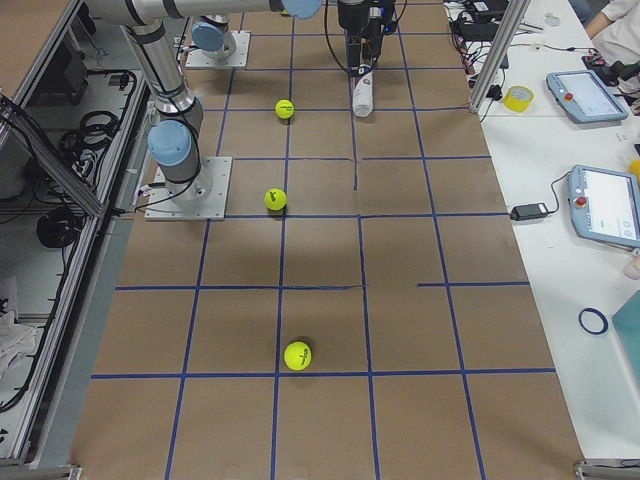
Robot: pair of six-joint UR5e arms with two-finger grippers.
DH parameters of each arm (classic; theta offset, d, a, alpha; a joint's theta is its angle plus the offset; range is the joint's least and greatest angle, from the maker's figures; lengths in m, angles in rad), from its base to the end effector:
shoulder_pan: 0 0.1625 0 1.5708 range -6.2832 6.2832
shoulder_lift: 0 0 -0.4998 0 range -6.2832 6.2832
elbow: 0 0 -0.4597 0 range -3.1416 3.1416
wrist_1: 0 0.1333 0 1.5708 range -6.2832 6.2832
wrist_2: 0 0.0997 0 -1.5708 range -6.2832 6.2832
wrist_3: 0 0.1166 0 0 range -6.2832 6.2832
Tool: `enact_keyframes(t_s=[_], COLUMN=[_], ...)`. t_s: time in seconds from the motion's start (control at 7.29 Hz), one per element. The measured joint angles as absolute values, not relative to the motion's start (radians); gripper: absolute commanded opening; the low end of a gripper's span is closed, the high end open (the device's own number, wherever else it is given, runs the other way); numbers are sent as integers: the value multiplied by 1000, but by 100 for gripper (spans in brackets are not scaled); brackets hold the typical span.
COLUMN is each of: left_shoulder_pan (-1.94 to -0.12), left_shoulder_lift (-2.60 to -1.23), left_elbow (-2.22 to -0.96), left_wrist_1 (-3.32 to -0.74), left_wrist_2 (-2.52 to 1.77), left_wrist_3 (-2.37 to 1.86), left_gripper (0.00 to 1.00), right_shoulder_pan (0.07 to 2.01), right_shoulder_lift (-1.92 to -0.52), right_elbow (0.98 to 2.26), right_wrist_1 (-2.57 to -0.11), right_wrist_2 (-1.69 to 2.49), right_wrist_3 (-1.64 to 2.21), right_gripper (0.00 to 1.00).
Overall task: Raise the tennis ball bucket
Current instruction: 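Close the left gripper around the can's end, then lift the can with the left gripper and rotate it upright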
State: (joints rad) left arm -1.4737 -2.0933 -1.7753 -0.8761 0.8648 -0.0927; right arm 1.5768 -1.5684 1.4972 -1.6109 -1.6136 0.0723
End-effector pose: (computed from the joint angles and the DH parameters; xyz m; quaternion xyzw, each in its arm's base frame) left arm -0.1411 -0.7067 0.1982 0.0945 -0.9335 -0.0144 0.3457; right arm 0.1317 -0.5710 0.5903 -0.0343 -0.9976 0.0564 0.0192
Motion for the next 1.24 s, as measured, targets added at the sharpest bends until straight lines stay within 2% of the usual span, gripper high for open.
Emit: enact_keyframes(t_s=[0.14, 0.27, 0.69, 1.24], left_shoulder_pan=[-1475, -1478, -1498, -1504], left_shoulder_lift=[-2092, -2088, -2079, -2036], left_elbow=[-1786, -1801, -1812, -1645], left_wrist_1=[-878, -878, -877, -905], left_wrist_2=[868, 869, 830, 838], left_wrist_3=[-95, -100, -267, -530], left_gripper=[7, 0, 0, 0], right_shoulder_pan=[1577, 1577, 1577, 1577], right_shoulder_lift=[-1567, -1567, -1566, -1568], right_elbow=[1497, 1498, 1499, 1506], right_wrist_1=[-1611, -1611, -1610, -1611], right_wrist_2=[-1613, -1612, -1612, -1613], right_wrist_3=[74, 75, 75, 75], right_gripper=[100, 100, 100, 100])
